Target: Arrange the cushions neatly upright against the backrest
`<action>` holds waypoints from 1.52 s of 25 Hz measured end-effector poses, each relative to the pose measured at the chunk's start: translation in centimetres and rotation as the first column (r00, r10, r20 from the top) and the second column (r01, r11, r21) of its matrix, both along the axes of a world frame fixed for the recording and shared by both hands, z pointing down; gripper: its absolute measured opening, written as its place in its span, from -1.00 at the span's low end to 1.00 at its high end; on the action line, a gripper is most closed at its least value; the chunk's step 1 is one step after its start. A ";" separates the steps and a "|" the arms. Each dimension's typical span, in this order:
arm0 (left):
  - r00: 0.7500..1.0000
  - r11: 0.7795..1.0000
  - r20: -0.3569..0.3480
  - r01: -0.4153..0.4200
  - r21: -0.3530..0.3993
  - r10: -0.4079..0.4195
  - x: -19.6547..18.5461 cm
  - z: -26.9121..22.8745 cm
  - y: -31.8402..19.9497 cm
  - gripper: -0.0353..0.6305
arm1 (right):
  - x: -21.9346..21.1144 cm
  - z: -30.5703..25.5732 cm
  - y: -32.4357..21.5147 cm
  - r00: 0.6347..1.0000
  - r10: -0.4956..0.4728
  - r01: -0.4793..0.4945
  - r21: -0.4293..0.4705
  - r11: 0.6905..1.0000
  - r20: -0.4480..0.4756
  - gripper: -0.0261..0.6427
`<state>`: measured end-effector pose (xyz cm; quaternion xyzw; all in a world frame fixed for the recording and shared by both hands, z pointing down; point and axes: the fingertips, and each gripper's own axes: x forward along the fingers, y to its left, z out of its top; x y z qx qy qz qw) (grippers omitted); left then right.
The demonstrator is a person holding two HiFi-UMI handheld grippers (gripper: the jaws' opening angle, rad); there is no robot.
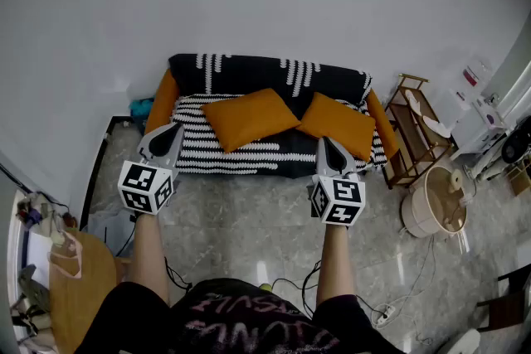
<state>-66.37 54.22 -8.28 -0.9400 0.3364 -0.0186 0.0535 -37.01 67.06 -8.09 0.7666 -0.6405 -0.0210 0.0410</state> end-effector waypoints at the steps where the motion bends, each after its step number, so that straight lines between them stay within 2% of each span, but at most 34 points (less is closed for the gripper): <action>1: 1.000 1.000 -0.001 0.000 0.000 0.000 -0.2 -0.1 -0.1 -0.89 | -0.1 0.0 -0.1 1.000 0.002 -0.002 -0.001 1.000 0.004 -0.89; 13: 1.000 1.000 -0.012 -0.020 -0.007 0.020 -2.3 0.3 -0.4 -0.89 | -3.1 0.4 -0.6 1.000 -0.011 0.011 0.001 1.000 0.010 -0.89; 16: 0.999 0.999 0.006 -0.033 -0.008 0.033 -3.0 1.0 -0.3 -0.89 | -3.8 0.8 -0.5 0.999 -0.003 0.003 -0.011 1.000 0.033 -0.89; 21: 0.999 0.998 -0.007 -0.043 -0.045 0.042 -5.7 2.8 -1.2 -0.89 | -5.4 1.7 -0.4 0.999 0.029 -0.028 -0.030 0.999 0.028 -0.89; 25: 0.998 0.997 -0.008 -0.061 -0.057 0.060 -6.4 3.6 -1.7 -0.89 | -6.7 2.9 -0.5 0.999 0.024 -0.023 -0.056 0.998 0.024 -0.89; 31: 0.998 0.995 -0.012 -0.067 -0.067 0.067 -5.6 4.1 -3.4 -0.89 | -5.8 3.4 -1.9 0.999 0.036 -0.035 -0.064 0.997 0.024 -0.89; 38: 0.997 0.995 0.007 -0.077 -0.062 0.078 -1.6 4.5 -7.0 -0.89 | -2.4 3.8 -6.2 0.999 0.030 -0.028 -0.046 0.999 0.027 -0.89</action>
